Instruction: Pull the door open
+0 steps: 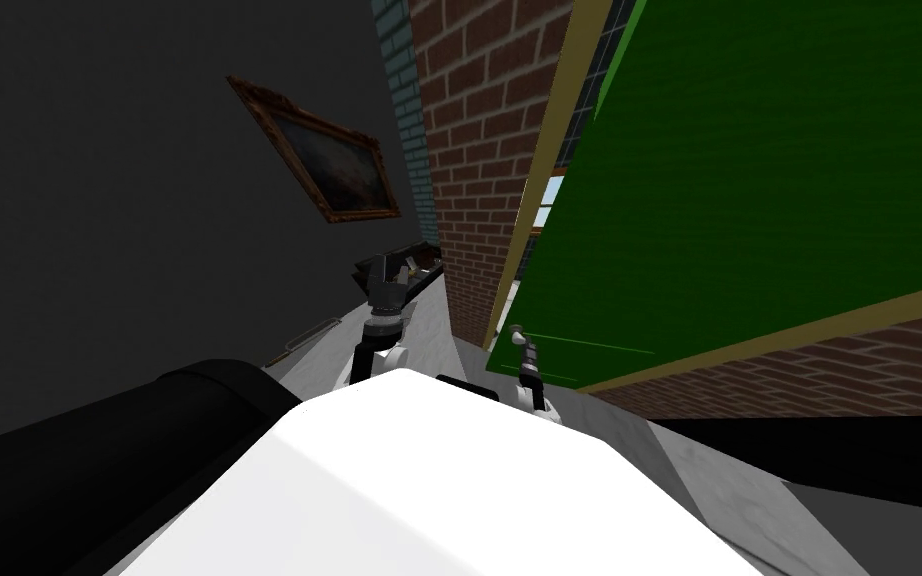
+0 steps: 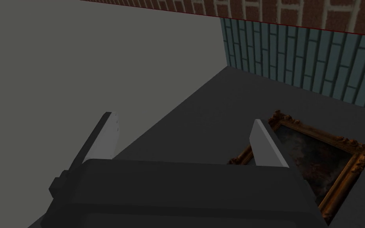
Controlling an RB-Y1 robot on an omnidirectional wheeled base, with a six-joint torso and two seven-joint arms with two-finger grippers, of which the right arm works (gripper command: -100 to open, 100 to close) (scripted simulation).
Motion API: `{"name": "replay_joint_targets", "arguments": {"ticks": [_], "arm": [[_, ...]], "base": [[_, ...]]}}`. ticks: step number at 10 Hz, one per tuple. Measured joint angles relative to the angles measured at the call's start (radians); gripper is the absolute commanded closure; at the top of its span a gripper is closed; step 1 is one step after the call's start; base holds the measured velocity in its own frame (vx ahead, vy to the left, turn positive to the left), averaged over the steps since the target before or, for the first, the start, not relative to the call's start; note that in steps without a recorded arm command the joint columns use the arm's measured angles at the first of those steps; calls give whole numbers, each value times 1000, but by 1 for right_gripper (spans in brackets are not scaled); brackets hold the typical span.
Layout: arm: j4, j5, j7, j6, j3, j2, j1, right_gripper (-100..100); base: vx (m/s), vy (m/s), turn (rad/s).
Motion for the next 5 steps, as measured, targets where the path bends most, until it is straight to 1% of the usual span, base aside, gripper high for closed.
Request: {"name": "replay_joint_targets", "arguments": {"ticks": [1,2,3,4,5], "arm": [[-34,2,-1,18,3,1,23,100],[-143,8,2,69,9,12,77,100],[-119,6,-2,69,7,5,53,100],[-87,4,-1,45,4,4,37,100],[-120,-11,-22,50,10,2,57,100]], "base": [[-14,11,-6],[-15,7,8],[7,-3,4],[-12,-22,135],[-17,-34,101]]}}
